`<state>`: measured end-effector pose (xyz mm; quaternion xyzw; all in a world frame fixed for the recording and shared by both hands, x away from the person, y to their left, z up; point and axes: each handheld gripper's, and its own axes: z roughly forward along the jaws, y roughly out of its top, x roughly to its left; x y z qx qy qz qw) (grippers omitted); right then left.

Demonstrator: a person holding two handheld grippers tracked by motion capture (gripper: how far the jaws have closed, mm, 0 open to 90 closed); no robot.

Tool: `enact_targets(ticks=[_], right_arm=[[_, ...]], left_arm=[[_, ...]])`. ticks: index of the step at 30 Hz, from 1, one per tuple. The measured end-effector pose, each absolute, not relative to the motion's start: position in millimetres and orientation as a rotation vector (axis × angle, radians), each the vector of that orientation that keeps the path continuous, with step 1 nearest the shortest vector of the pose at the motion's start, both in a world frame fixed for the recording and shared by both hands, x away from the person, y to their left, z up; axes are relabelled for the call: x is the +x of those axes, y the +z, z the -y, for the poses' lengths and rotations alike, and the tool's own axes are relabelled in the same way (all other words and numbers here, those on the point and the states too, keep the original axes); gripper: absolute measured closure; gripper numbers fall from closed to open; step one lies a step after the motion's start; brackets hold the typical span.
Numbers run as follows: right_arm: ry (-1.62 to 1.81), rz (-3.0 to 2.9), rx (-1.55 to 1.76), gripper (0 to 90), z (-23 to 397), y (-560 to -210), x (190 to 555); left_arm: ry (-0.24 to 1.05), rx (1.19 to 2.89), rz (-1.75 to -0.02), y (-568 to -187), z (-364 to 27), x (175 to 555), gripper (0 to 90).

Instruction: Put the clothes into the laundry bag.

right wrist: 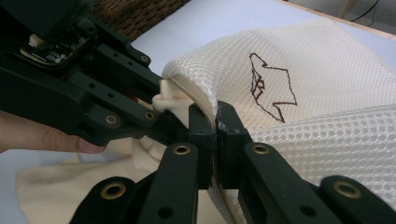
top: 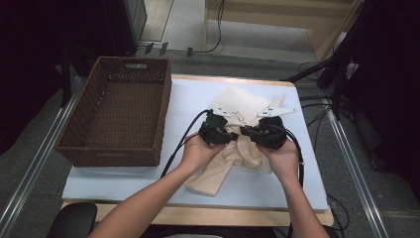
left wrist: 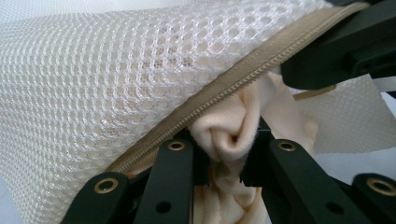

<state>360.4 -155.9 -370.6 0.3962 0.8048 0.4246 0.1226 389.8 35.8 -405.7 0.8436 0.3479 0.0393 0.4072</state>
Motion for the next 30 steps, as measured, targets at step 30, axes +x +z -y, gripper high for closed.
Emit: enact_targets(ticks=[30], right_arm=[[1.219,-2.374,1.176,88.4,160.1,-378.3,362.7]], left_arm=[[-0.002,2.159,-0.868,-406.9,-58.1,388.9,42.9]])
